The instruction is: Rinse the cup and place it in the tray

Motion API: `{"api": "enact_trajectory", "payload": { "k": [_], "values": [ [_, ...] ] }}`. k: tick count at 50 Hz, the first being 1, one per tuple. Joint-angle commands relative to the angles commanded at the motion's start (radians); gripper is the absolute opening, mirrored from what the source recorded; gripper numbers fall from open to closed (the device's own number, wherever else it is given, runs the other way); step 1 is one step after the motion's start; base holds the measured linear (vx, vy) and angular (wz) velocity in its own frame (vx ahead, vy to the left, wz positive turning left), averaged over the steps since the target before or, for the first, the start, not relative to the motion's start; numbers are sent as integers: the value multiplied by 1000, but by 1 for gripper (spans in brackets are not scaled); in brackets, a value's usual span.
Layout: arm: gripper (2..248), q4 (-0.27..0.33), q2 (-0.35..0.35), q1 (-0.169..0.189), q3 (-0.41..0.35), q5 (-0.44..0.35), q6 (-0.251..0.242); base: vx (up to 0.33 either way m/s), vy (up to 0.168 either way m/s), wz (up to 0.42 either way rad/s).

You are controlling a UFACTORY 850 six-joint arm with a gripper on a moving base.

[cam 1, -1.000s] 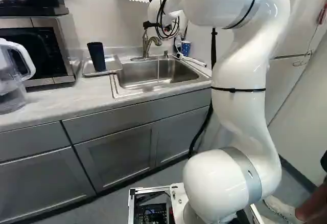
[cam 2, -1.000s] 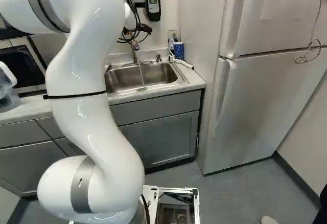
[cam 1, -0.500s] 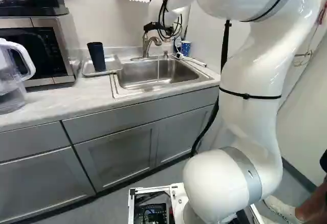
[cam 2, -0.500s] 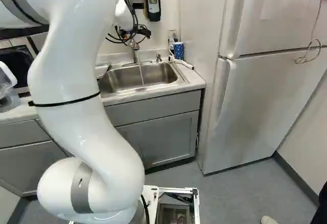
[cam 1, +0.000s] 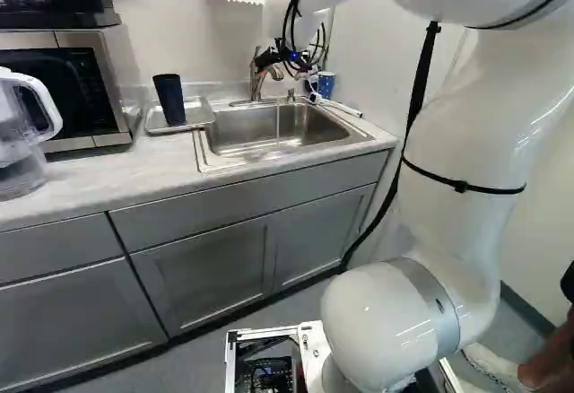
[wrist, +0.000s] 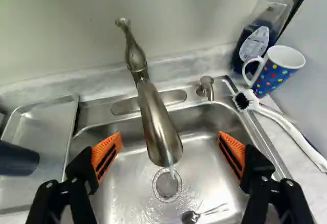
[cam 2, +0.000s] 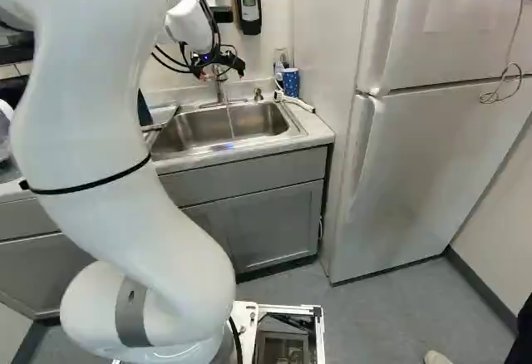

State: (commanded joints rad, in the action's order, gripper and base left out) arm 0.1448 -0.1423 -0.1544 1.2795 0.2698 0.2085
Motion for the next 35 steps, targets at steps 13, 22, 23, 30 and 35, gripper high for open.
{"api": "enact_trajectory", "payload": {
  "k": [13,22,23,30,35],
  "values": [
    [247,0,66,-6,-71,131,0,0,0,0],
    [247,0,97,-9,-103,222,0,0,0,0],
    [247,0,98,-9,-104,230,0,0,0,0],
    [247,0,100,-9,-106,267,0,0,0,0],
    [247,-1,100,-9,-106,267,0,0,0,0]
  ]
}}
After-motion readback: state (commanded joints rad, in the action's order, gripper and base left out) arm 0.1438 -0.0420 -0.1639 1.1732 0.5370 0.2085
